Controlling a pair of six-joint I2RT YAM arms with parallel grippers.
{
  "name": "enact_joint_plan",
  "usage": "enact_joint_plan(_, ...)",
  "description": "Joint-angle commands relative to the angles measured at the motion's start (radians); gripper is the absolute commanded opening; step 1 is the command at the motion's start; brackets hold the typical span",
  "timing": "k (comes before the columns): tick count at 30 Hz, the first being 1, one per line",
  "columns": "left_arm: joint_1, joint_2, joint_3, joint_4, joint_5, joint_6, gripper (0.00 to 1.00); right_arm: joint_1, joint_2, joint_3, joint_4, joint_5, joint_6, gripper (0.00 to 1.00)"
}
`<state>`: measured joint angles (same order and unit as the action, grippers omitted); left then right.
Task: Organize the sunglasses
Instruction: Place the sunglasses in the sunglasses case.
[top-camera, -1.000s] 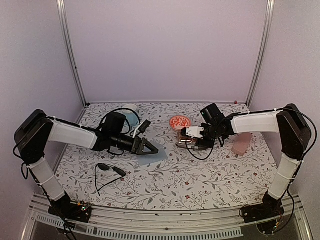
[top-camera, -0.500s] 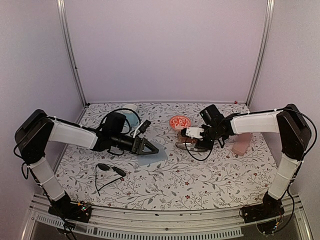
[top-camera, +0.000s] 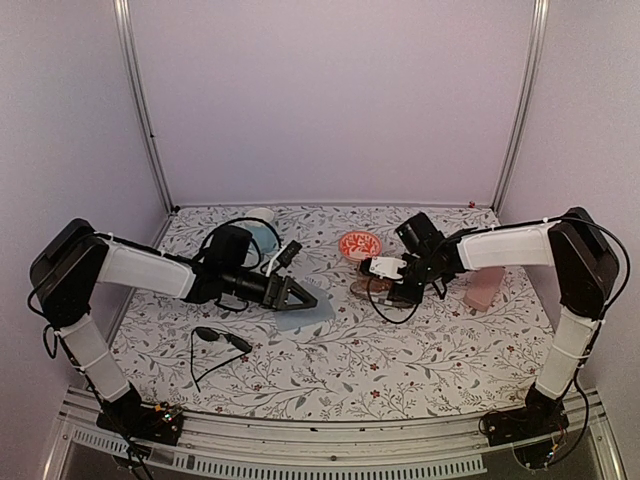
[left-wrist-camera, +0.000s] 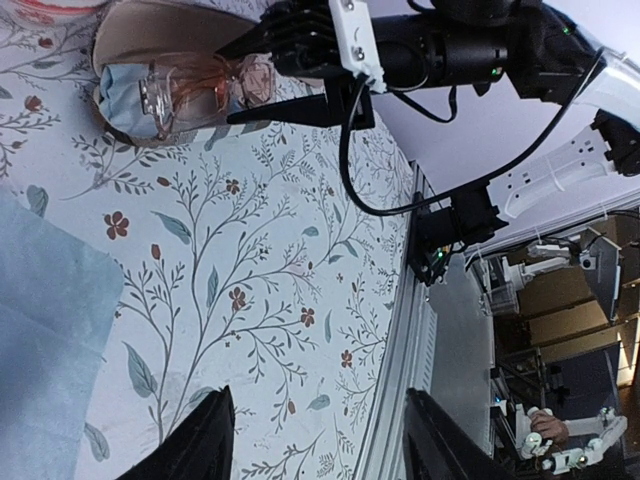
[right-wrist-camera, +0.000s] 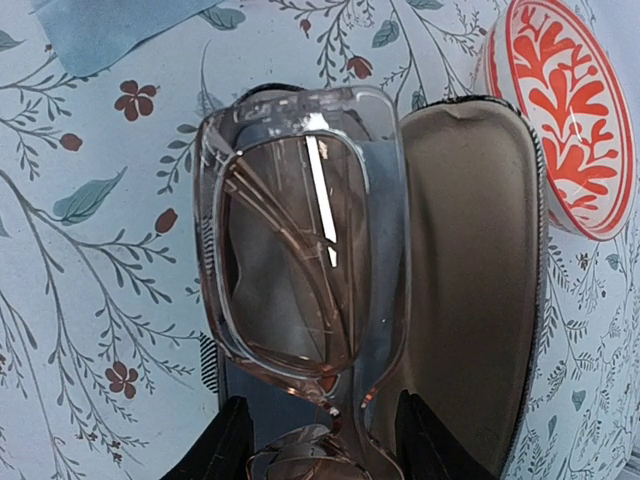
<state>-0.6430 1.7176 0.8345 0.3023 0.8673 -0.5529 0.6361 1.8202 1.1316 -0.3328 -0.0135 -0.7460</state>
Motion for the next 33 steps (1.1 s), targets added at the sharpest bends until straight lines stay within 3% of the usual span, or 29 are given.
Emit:
enact_joint_plan(1, 0.005, 0.01, -0.017, 0.032, 0.01, -0.004, 0.58, 0.009, 0.032, -0.009, 0.009, 0.009, 0.052, 0.3)
enact_joint_plan(22, 0.003, 0.017, -0.018, 0.038, 0.012, -0.008, 0.58, 0.023, 0.027, -0.042, 0.03, -0.016, 0.127, 0.36)
enact_joint_plan(33, 0.003, 0.017, -0.021, 0.04, 0.01, -0.007, 0.58, 0.033, 0.027, -0.04, 0.026, -0.02, 0.126, 0.44)
